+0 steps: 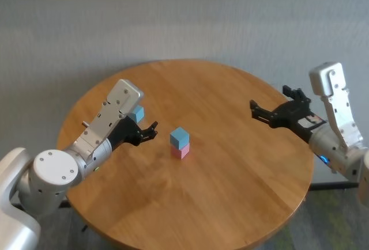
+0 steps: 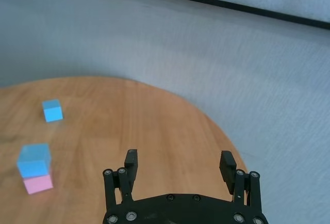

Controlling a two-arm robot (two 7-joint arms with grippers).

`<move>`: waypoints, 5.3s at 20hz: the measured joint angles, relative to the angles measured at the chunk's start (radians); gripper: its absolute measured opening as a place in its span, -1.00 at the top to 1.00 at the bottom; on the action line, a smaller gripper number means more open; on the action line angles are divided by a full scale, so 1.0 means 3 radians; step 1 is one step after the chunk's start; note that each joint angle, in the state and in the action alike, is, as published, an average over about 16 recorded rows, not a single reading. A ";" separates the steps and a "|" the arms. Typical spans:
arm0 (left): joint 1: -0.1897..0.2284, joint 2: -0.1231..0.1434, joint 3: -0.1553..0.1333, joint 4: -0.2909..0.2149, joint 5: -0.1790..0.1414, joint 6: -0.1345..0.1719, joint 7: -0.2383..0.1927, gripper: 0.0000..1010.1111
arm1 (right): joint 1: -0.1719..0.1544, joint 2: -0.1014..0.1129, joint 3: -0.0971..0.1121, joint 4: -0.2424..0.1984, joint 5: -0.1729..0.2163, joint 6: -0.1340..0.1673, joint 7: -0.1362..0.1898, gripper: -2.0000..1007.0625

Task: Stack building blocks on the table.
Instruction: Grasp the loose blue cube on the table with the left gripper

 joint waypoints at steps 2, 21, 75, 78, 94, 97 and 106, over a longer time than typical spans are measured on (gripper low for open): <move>-0.0005 0.0002 -0.0009 0.0005 -0.0003 -0.0015 -0.0009 -0.98 | -0.0028 0.0034 0.0027 -0.0011 -0.0010 -0.0025 -0.0021 -1.00; -0.0251 -0.0008 -0.0338 0.0465 -0.0221 -0.0229 -0.0243 -0.98 | -0.0052 0.0061 0.0051 -0.0003 -0.0026 -0.0044 -0.0041 -1.00; -0.0899 -0.0628 -0.0395 0.1951 -0.0351 -0.0401 -0.0096 -0.98 | -0.0041 0.0046 0.0044 0.0006 -0.0013 -0.0019 -0.0036 -1.00; -0.0933 -0.0640 -0.0408 0.2042 -0.0364 -0.0467 -0.0112 -0.98 | -0.0041 0.0046 0.0044 0.0006 -0.0013 -0.0019 -0.0036 -1.00; -0.1143 -0.0677 -0.0356 0.2385 -0.0340 -0.0418 -0.0213 -0.98 | -0.0041 0.0046 0.0044 0.0006 -0.0013 -0.0019 -0.0036 -1.00; -0.1164 -0.0686 -0.0354 0.2404 -0.0333 -0.0373 -0.0196 -0.98 | -0.0041 0.0046 0.0044 0.0006 -0.0013 -0.0019 -0.0036 -1.00; -0.1158 -0.0716 -0.0395 0.2385 -0.0323 -0.0281 -0.0084 -0.98 | -0.0041 0.0046 0.0044 0.0006 -0.0013 -0.0019 -0.0036 -1.00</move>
